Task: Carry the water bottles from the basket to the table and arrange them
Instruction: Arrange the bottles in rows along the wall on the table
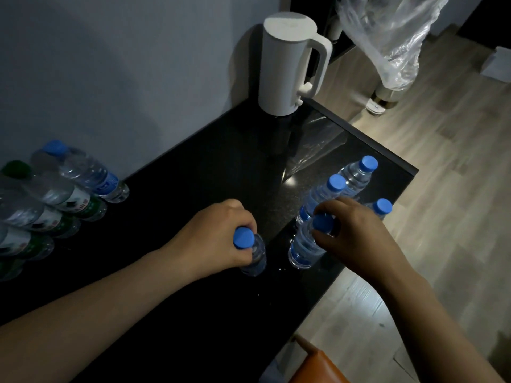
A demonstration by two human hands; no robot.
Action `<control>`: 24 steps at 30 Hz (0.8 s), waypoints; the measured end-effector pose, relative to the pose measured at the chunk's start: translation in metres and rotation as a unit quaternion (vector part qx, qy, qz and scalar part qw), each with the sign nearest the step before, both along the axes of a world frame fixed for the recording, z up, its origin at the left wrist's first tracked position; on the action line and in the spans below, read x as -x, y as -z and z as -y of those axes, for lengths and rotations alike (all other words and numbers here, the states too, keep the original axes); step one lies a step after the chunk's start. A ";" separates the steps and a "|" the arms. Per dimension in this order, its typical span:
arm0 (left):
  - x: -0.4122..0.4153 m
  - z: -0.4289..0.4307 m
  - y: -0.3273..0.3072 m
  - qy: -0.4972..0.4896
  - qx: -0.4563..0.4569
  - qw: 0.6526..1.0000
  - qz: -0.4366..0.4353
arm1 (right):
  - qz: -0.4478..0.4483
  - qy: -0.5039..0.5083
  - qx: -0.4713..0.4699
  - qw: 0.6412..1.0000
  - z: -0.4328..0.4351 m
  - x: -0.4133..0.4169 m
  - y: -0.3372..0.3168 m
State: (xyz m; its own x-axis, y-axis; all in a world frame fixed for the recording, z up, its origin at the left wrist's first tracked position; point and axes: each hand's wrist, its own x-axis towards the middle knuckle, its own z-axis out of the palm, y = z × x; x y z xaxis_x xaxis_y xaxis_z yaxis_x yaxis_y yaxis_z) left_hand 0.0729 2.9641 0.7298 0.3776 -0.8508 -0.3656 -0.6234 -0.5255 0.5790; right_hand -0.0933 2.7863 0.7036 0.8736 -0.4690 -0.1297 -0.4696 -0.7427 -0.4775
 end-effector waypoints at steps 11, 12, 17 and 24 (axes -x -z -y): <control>-0.064 -0.063 -0.005 -0.134 0.048 0.988 0.062 | 0.035 -0.116 0.021 0.992 -0.022 -0.096 -0.028; -0.070 -0.069 -0.005 -0.149 0.052 0.985 0.069 | 0.041 -0.128 0.027 0.991 -0.024 -0.109 -0.030; -0.097 -0.098 -0.007 -0.230 0.088 0.965 0.089 | 0.073 -0.185 0.045 0.979 -0.039 -0.173 -0.040; -0.128 -0.133 -0.005 -0.315 0.114 0.935 0.119 | 0.070 -0.253 0.047 0.964 -0.067 -0.259 -0.039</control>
